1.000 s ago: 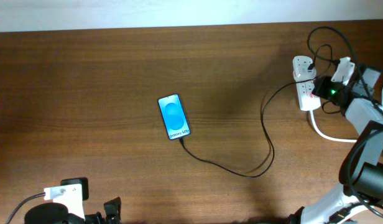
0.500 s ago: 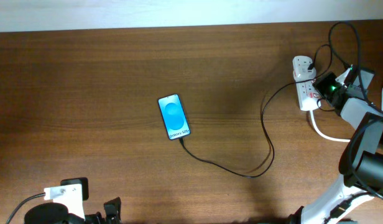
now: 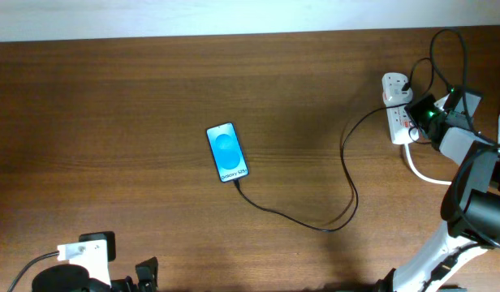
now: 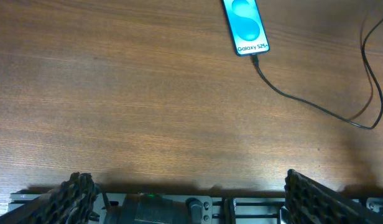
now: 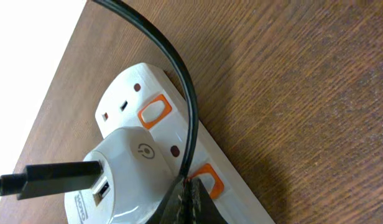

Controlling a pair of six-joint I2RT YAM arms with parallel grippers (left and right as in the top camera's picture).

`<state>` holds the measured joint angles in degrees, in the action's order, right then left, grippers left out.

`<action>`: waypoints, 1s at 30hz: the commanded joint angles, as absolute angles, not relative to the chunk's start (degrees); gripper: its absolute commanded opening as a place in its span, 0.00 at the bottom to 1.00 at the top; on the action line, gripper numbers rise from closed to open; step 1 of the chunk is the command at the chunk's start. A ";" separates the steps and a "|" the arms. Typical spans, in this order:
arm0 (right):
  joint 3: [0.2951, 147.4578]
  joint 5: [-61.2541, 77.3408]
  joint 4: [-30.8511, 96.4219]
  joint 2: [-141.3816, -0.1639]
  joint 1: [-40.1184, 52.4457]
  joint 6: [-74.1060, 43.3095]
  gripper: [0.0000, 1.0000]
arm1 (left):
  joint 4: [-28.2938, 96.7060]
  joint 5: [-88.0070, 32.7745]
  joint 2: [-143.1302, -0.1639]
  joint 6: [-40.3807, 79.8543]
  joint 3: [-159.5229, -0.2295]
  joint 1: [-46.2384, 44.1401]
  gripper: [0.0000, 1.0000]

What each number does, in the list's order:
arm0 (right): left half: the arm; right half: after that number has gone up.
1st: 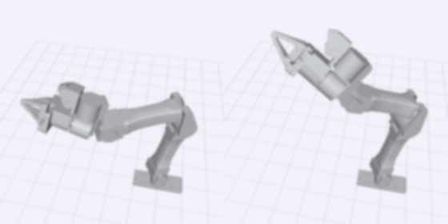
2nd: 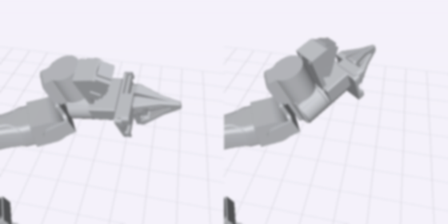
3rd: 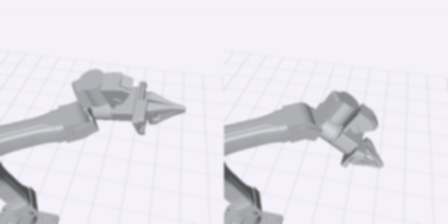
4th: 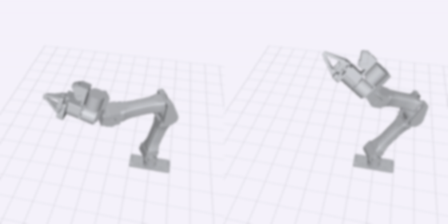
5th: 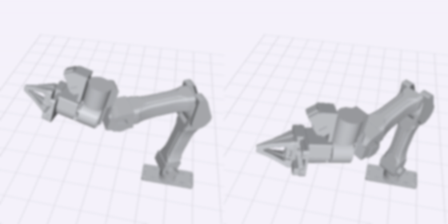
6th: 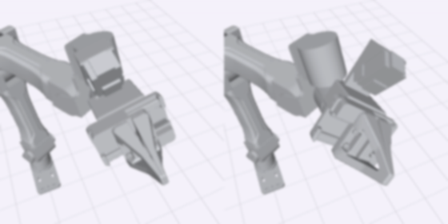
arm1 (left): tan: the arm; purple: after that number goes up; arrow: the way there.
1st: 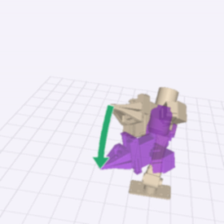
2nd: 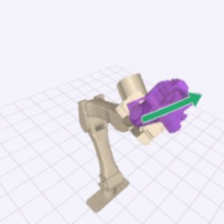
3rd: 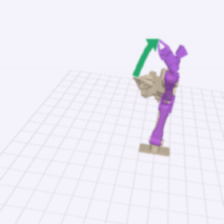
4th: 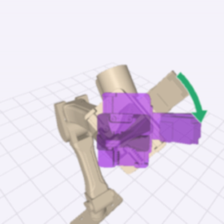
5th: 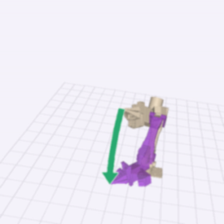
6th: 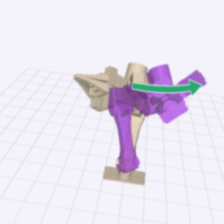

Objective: Plug charger to phone and switch on socket
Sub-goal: 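Press the orange switch beside the charger on the power strip with the right gripper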

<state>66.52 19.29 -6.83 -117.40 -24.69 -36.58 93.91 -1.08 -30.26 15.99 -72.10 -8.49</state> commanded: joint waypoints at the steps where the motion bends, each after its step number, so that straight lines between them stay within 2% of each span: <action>1: 66.65 18.96 -7.55 -118.61 -23.97 -33.21 0.04 | 93.97 -1.10 -30.02 15.73 -71.88 -8.23 1.00; 9: 66.65 18.52 -8.40 -118.63 -21.37 -26.94 0.04 | 93.97 -1.10 -30.02 15.73 -71.88 -8.23 0.99; 30: 66.65 14.76 -2.33 -120.36 -15.51 -23.77 0.04 | 93.97 -1.10 -30.02 15.73 -71.88 -8.23 1.00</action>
